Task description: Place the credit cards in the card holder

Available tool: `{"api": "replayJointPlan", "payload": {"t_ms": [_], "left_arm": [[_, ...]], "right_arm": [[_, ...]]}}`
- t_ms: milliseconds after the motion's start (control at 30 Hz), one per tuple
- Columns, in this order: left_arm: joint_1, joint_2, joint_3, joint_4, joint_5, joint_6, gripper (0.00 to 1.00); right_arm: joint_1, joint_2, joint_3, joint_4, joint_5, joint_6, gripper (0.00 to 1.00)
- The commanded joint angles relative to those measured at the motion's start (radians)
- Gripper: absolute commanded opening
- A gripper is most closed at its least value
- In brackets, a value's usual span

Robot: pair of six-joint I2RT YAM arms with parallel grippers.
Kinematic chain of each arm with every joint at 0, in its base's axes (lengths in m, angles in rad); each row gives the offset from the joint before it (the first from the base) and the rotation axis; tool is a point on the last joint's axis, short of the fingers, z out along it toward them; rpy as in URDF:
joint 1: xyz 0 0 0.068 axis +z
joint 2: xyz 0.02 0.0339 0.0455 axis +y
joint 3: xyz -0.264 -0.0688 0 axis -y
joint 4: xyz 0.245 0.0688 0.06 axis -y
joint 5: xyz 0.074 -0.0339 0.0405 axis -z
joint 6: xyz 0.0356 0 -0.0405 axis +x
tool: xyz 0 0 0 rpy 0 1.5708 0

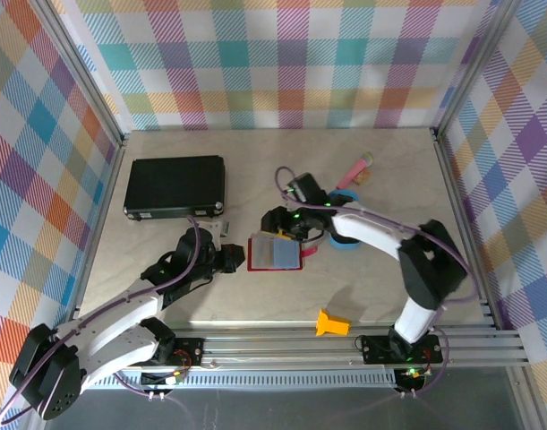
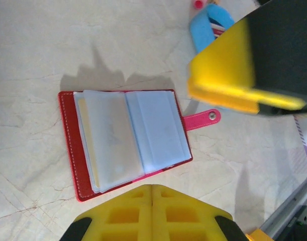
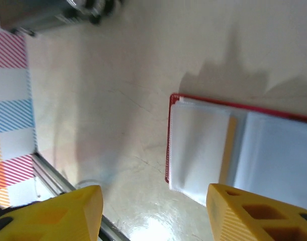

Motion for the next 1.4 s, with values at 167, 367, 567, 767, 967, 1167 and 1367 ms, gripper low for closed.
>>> {"api": "replayJointPlan", "payload": {"t_ms": [167, 367, 567, 767, 967, 1167, 1367], "left_arm": [[0.007, -0.007, 0.101, 0.041, 0.141, 0.201, 0.1], [0.001, 0.121, 0.255, 0.028, 0.232, 0.381, 0.49], [0.001, 0.286, 0.374, 0.057, 0.335, 0.691, 0.65], [0.025, 0.394, 0.398, 0.129, 0.423, 0.87, 0.69], [0.025, 0.468, 0.326, 0.242, 0.52, 0.958, 0.69], [0.019, 0.478, 0.312, 0.223, 0.55, 1.018, 0.69], [-0.004, 0.444, 0.275, 0.217, 0.518, 1.016, 0.7]], "right_arm": [[-0.298, -0.457, -0.214, 0.036, 0.002, -0.506, 0.58], [-0.396, -0.58, -0.275, -0.097, 0.025, -1.144, 0.61], [-0.518, -0.495, -0.225, -0.191, -0.091, -1.546, 0.62], [-0.543, -0.303, -0.079, -0.411, -0.024, -1.944, 0.58], [-0.551, -0.223, -0.111, -0.385, -0.041, -2.06, 0.58], [-0.5, -0.13, -0.11, -0.348, 0.05, -2.101, 0.55], [-0.486, -0.088, -0.121, -0.316, 0.093, -2.149, 0.56]]}}
